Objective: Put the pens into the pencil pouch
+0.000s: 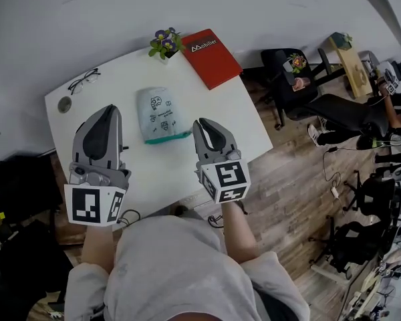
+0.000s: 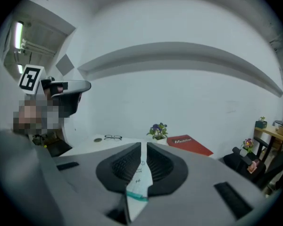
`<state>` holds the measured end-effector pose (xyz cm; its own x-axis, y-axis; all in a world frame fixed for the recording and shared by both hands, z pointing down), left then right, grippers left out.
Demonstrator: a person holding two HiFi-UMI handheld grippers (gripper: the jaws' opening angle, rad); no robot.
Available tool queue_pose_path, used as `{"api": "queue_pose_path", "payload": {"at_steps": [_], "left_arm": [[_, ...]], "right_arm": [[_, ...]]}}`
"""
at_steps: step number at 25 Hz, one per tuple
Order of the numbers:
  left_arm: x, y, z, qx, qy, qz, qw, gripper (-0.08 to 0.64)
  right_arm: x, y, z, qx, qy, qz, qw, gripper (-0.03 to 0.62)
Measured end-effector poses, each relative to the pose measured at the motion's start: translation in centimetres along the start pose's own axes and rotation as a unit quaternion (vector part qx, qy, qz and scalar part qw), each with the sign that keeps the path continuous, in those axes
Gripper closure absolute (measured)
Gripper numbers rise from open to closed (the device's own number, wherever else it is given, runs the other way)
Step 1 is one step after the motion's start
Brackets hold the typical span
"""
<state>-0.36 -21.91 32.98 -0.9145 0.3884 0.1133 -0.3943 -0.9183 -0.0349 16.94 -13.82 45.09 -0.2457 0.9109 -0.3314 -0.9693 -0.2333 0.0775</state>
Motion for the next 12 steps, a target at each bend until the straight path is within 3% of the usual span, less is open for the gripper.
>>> {"api": "queue_pose_path", "payload": {"at_steps": [6,9,12], "left_arm": [[-1.4,1.6,2.3,0.016,0.016,0.014,0.9996,0.535],[-1.8,2.3,3.4,0.024,0.025,0.018,0.9992,0.535],[-2.1,2.9,4.5,0.035,0.033,0.019,0.9987,0.535]], "right_arm": [[-2.4,0.2,5.7,0.046,0.076,-0.022,0.996,0.549],[-3.4,0.7,8.7,0.084,0.116,-0.050,0.988,0.468],[-4.4,1.1,11.5,0.133,0.152,-0.077,0.976,0.441]]}}
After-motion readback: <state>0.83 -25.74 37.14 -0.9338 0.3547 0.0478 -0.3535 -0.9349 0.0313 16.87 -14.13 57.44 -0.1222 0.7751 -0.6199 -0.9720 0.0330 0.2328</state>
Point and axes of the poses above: the fingertips, and each gripper's own axes: x backward along the fingers, y to its left, z out of its underside, the point moved 2 cm from there along x, backward along the fingers, and after that the axes turned 15 degrees about z, right-handed, at the moved point
